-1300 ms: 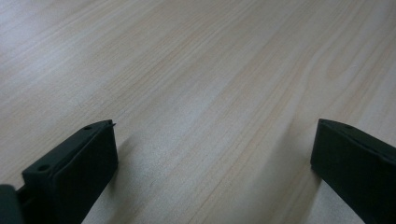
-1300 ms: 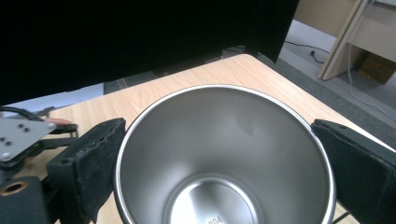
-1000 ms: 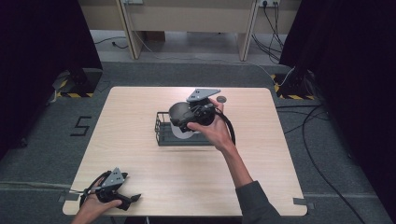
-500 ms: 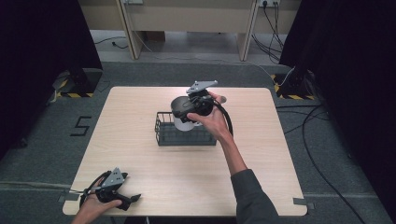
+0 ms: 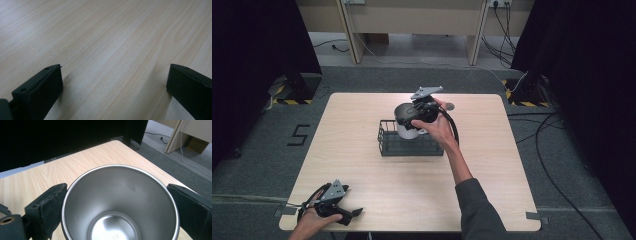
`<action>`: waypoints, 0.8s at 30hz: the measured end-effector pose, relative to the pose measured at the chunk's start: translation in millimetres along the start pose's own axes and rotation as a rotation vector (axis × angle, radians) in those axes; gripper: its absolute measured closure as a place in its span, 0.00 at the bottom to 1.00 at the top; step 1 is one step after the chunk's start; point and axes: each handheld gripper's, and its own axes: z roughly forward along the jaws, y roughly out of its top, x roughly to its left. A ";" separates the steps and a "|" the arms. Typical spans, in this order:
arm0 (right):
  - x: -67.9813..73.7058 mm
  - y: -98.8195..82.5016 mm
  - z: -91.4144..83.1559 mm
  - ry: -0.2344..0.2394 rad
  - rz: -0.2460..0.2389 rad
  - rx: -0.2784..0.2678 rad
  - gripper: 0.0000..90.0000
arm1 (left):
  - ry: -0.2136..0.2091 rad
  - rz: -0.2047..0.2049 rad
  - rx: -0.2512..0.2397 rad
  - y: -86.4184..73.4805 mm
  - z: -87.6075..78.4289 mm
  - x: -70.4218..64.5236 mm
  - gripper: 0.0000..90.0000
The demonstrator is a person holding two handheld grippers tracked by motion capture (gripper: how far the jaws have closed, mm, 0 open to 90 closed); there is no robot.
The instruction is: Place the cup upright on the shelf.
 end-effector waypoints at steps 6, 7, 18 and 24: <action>-2.9 -2.9 6.0 0.009 0.015 -0.006 0.07 | 0.000 0.000 0.000 0.0 0.0 0.0 0.00; -3.1 -3.3 6.4 0.011 0.015 -0.001 0.07 | -0.001 0.000 0.000 0.0 0.0 0.0 0.00; -8.4 -13.7 15.8 0.030 0.033 0.006 0.07 | -0.001 0.001 0.000 0.0 -0.1 -0.1 0.00; -7.5 -17.9 19.0 0.027 0.014 0.028 0.07 | -0.001 0.002 0.001 0.0 -0.2 0.0 0.00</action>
